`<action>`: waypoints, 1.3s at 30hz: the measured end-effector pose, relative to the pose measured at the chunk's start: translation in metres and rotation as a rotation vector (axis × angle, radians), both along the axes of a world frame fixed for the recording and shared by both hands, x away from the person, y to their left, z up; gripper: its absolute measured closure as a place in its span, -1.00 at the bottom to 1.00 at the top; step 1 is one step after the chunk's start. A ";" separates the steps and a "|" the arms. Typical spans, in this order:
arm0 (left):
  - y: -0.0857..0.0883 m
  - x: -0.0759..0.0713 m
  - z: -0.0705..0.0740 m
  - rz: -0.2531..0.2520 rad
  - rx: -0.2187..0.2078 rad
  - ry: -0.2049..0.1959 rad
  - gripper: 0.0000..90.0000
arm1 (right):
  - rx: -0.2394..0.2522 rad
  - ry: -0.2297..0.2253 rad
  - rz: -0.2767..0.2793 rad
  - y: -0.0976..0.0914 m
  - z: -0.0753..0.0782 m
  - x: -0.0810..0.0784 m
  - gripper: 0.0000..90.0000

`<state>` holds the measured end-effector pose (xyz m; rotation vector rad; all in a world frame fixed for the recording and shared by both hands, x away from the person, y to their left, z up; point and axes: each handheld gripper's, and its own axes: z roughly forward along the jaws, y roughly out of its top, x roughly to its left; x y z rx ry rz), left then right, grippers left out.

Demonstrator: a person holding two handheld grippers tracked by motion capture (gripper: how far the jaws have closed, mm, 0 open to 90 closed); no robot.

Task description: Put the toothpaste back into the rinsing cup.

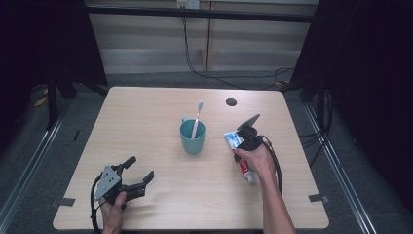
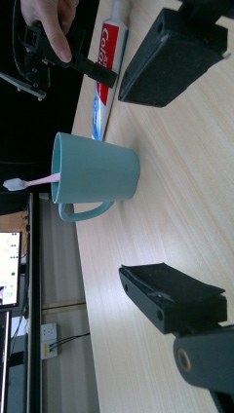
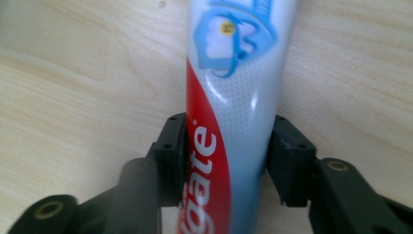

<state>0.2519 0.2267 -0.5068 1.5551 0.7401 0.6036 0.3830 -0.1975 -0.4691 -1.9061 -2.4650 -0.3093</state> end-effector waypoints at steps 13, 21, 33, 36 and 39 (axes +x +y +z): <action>0.000 0.000 0.000 0.000 0.007 -0.003 -0.64 | 0.010 -0.024 0.027 -0.002 0.005 -0.003 0.58; 0.000 0.000 0.000 0.002 0.004 0.000 -0.65 | 0.094 -0.062 -0.006 -0.010 0.004 -0.009 0.60; 0.000 0.000 0.000 0.002 -0.001 -0.002 -0.65 | 0.165 -0.159 -0.017 -0.019 0.013 -0.019 0.61; 0.001 0.001 0.000 -0.004 0.007 -0.005 -0.65 | 0.189 -0.190 -0.006 -0.020 0.016 -0.021 0.61; 0.001 0.001 0.000 -0.005 0.012 -0.009 -0.65 | 0.200 -0.224 -0.001 -0.020 0.021 -0.024 0.61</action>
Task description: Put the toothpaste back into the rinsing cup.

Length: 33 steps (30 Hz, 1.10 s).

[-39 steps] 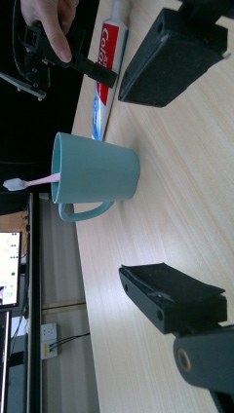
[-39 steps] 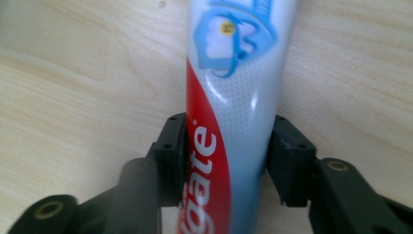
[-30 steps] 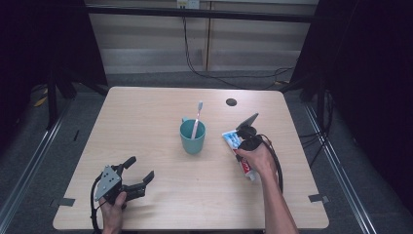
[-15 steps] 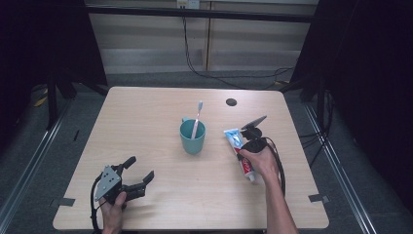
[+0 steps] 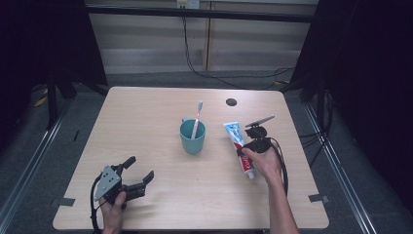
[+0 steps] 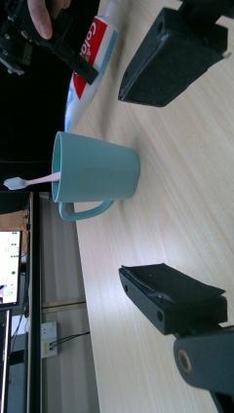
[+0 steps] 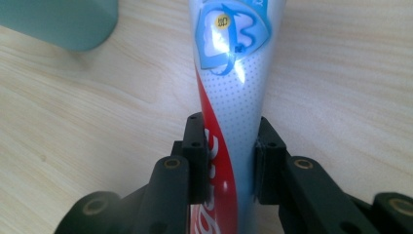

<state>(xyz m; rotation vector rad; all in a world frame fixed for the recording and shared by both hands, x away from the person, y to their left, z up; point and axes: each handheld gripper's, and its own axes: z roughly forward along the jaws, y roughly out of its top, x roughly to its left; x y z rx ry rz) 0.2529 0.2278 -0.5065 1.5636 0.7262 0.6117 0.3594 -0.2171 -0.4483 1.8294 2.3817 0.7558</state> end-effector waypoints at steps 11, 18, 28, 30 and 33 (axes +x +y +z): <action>0.000 0.000 0.000 -0.002 -0.002 0.001 -0.65 | 0.064 -0.117 -0.006 -0.002 0.015 -0.009 0.61; 0.000 -0.001 0.000 0.006 -0.007 0.003 -0.65 | 0.106 -0.211 0.010 -0.003 0.021 -0.013 0.61; 0.000 -0.001 0.000 0.004 -0.006 0.003 -0.65 | 0.164 -0.378 0.026 -0.009 0.032 -0.022 0.61; -0.001 -0.001 0.000 0.006 -0.012 0.006 -0.65 | 0.169 -0.418 0.027 -0.009 0.035 -0.024 0.61; -0.001 -0.001 0.000 0.006 -0.009 0.004 -0.65 | 0.187 -0.457 0.028 -0.009 0.037 -0.026 0.61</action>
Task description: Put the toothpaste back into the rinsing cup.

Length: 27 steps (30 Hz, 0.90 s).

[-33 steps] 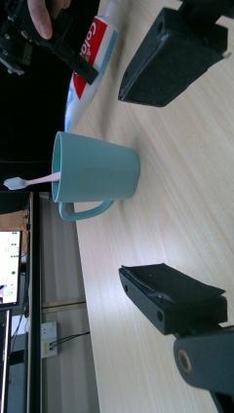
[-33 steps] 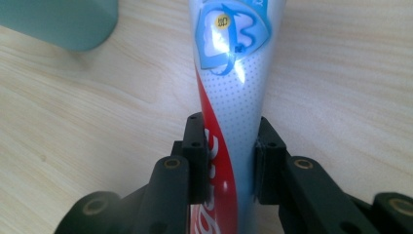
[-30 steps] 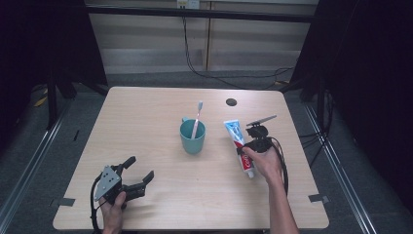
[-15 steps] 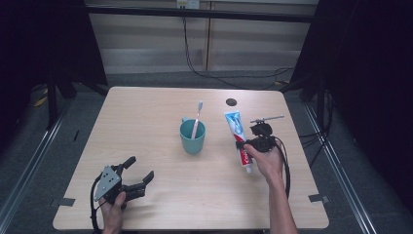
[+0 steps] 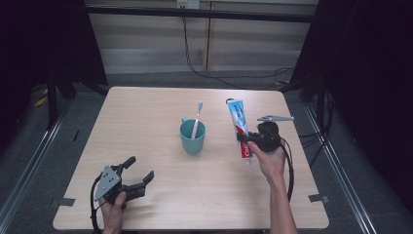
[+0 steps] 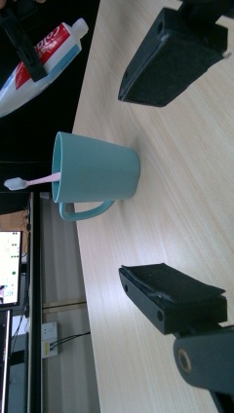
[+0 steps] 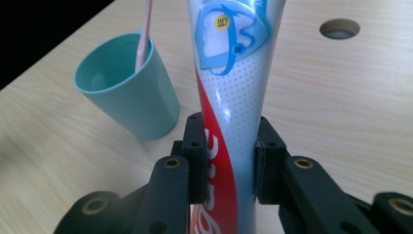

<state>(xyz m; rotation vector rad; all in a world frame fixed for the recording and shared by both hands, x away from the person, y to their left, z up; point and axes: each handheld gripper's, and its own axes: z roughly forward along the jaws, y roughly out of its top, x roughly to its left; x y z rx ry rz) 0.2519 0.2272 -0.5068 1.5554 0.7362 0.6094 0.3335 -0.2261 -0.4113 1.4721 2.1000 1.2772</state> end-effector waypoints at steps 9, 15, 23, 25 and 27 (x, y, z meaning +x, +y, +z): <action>0.000 0.000 0.000 0.001 -0.002 -0.001 -0.65 | 0.031 -0.104 0.003 0.001 0.007 -0.006 0.61; 0.000 0.000 0.000 -0.002 0.003 -0.001 -0.65 | 0.062 -0.156 -0.003 0.000 0.010 -0.010 0.61; 0.000 0.000 0.000 0.001 0.001 -0.002 -0.65 | 0.078 -0.220 0.008 0.007 0.009 -0.013 0.61; 0.000 0.000 0.000 0.000 0.001 -0.002 -0.65 | 0.093 -0.245 0.011 0.009 0.011 -0.013 0.61; 0.000 0.000 0.000 -0.001 0.000 0.000 -0.65 | 0.102 -0.270 0.007 0.011 0.013 -0.014 0.61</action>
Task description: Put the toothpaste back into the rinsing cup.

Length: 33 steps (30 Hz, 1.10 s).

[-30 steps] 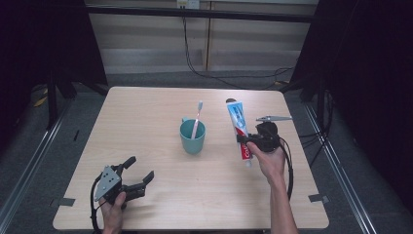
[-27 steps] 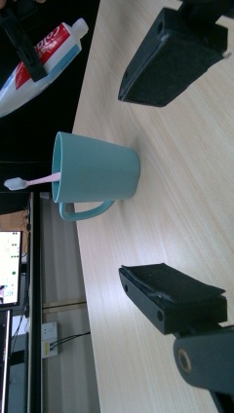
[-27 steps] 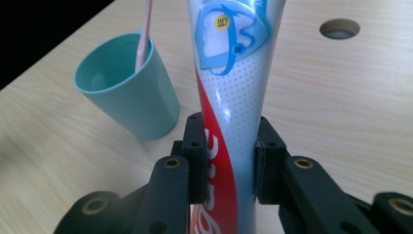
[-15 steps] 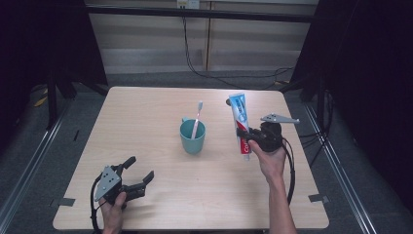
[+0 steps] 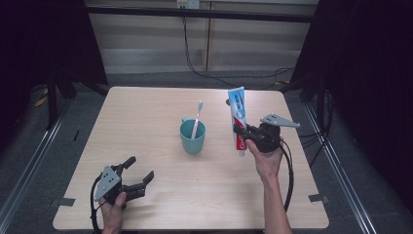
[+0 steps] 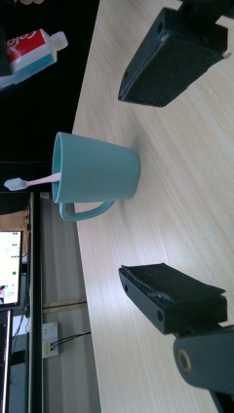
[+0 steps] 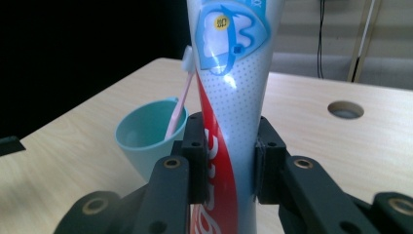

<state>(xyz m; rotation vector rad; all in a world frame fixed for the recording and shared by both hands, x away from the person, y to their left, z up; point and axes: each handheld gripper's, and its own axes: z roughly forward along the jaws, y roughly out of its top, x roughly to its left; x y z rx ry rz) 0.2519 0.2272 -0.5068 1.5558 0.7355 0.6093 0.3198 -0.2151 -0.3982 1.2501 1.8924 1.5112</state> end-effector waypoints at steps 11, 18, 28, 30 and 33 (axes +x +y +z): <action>0.000 0.000 0.000 -0.002 -0.004 -0.003 -0.64 | 0.054 -0.065 0.011 0.007 0.008 0.003 0.61; 0.001 0.001 0.000 -0.007 -0.002 -0.007 -0.65 | 0.063 -0.060 0.025 0.015 0.015 0.010 0.60; 0.001 0.001 0.000 0.005 -0.008 0.002 -0.65 | 0.037 -0.079 0.048 0.028 0.028 0.017 0.60; 0.001 0.000 0.000 0.000 -0.001 0.000 -0.65 | 0.029 -0.079 0.050 0.031 0.030 0.018 0.60; 0.001 0.000 0.000 0.000 -0.003 0.000 -0.65 | 0.032 -0.088 0.055 0.035 0.032 0.019 0.60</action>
